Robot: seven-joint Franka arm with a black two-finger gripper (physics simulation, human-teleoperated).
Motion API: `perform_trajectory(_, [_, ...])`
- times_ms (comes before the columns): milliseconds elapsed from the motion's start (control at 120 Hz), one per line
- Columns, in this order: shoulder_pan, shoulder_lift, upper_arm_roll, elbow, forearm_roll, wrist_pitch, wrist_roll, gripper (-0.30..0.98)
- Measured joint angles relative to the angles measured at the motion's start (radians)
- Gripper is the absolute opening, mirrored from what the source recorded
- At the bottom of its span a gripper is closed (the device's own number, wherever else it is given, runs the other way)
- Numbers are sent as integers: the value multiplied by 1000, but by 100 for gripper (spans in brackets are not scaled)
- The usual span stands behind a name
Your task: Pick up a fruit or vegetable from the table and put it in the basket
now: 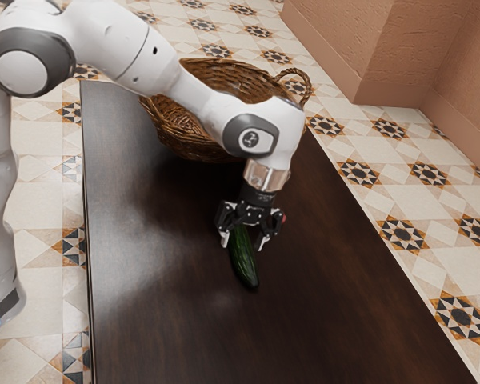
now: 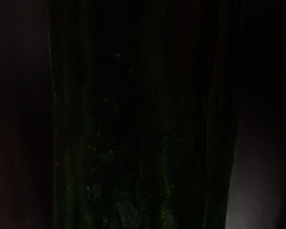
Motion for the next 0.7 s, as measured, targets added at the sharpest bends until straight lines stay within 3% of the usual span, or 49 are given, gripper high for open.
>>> perform_trajectory(83, [0,9,-2,8,-3,-1,4,53])
perform_trajectory(217, [1,15,-3,16,5,-10,17,34])
perform_trajectory(433, [0,14,-3,17,11,-27,41,17])
perform_trajectory(625, [-3,9,-3,32,16,-36,52,10])
perform_trajectory(700, [-3,9,-3,44,17,-33,56,15])
